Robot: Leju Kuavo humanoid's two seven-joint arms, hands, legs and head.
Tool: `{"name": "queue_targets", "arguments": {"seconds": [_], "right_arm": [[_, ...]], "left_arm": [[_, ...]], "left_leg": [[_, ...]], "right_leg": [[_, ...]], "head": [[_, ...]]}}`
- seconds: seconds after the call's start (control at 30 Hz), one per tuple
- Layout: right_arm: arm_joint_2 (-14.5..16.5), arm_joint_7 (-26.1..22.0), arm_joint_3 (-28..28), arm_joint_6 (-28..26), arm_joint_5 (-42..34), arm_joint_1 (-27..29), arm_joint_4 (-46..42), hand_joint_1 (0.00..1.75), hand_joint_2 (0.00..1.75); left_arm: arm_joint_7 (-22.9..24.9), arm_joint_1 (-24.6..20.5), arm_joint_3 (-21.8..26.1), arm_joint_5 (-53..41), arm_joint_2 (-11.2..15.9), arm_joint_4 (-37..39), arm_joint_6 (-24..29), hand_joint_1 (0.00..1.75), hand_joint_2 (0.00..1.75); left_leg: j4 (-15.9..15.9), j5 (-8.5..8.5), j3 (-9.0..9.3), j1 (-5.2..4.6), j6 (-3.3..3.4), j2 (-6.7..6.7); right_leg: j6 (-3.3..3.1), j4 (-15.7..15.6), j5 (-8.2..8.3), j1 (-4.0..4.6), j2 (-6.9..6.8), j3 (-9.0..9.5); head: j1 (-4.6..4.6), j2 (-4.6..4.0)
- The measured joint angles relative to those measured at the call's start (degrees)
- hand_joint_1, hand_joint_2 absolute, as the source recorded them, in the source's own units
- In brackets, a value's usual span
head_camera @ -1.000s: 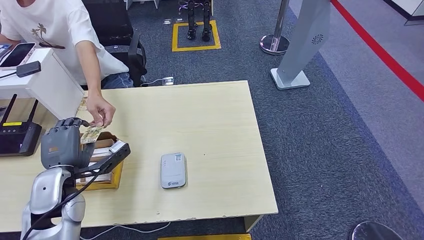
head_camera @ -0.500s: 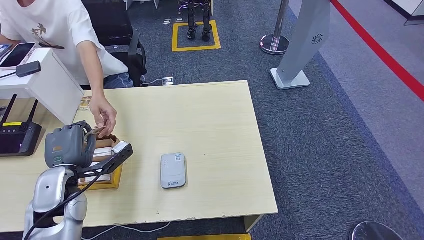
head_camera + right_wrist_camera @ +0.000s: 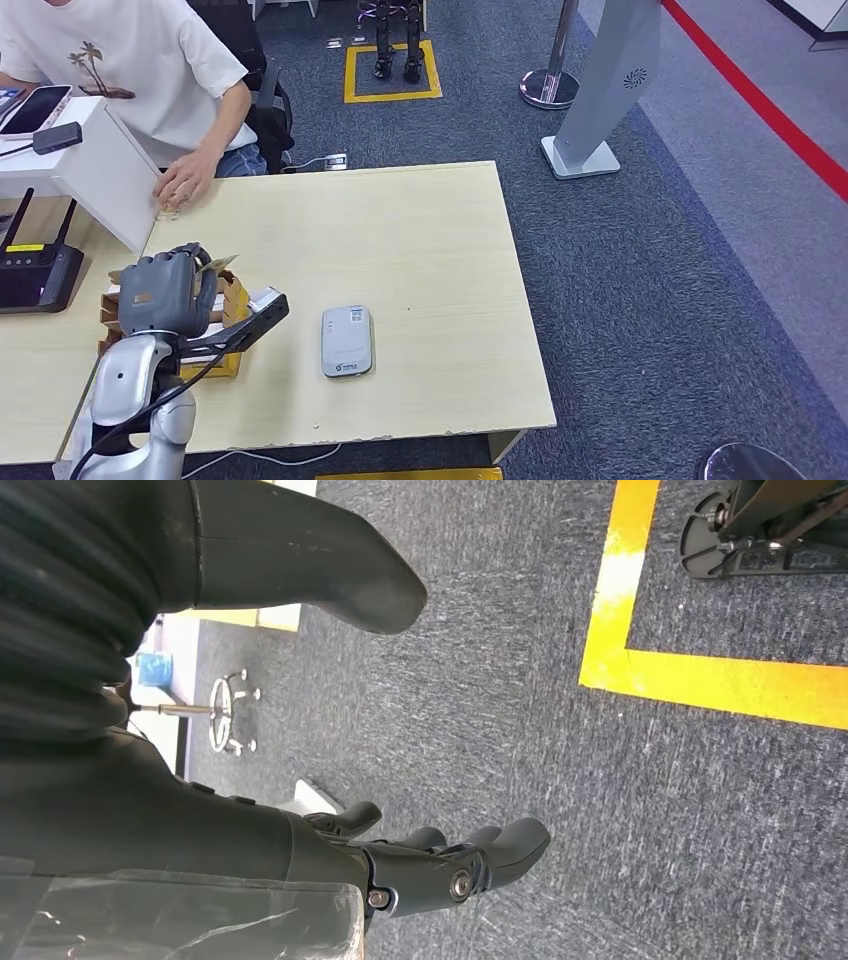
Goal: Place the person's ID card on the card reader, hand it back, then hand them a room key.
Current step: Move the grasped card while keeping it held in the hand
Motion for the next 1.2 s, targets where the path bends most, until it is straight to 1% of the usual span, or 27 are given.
{"name": "queue_targets", "arguments": {"seconds": [0.37,0.47,0.63,0.9,1.03,1.2], "right_arm": [[0.00,0.33,0.23,0.16,0.82,0.00,0.00,0.00,1.75],[0.00,0.43,0.24,0.15,0.84,0.01,0.00,0.00,1.75],[0.00,0.74,0.26,0.09,0.92,0.01,0.00,0.00,1.75],[0.00,1.08,0.26,-0.04,1.47,0.03,0.00,0.00,1.75],[0.03,1.25,0.26,-0.08,1.51,0.05,0.00,0.00,1.75],[0.15,1.50,0.26,-0.09,1.64,0.05,-0.01,0.00,1.75]], "left_arm": [[-0.69,0.51,-8.70,-0.01,-4.34,4.50,4.08,1.75,1.75],[-0.28,1.24,-11.32,-0.01,-5.22,5.94,4.77,1.75,1.75],[1.04,2.51,-13.90,-0.01,-6.22,8.31,5.49,1.75,1.75],[4.01,4.95,-15.11,-0.01,-6.46,10.73,5.74,1.75,1.75],[6.82,6.02,-15.13,-0.01,-5.74,10.80,6.00,1.75,1.75],[8.40,7.49,-15.13,-0.03,-4.70,10.80,7.17,1.75,1.75]], "left_leg": [[0.02,-0.01,-0.01,-0.02,0.02,-0.02],[0.02,-0.02,-0.01,-0.02,0.02,-0.01],[0.02,-0.02,-0.01,-0.01,0.02,-0.01],[0.02,-0.02,-0.02,-0.01,0.02,-0.01],[0.02,-0.02,-0.02,-0.01,0.02,-0.01],[0.02,-0.02,-0.02,-0.01,0.02,-0.02]], "right_leg": [[0.01,-0.01,0.00,-0.02,-0.02,0.01],[0.01,-0.01,0.00,-0.02,-0.02,0.00],[0.01,-0.01,0.00,-0.02,-0.02,0.00],[0.01,-0.01,0.00,-0.02,-0.01,0.00],[0.01,-0.01,0.00,-0.02,-0.01,0.00],[0.01,-0.01,0.00,-0.02,-0.02,0.00]], "head": [[0.00,0.00],[-0.01,0.00],[-0.01,0.00],[0.00,0.00],[-0.01,0.00],[-0.01,0.00]]}}
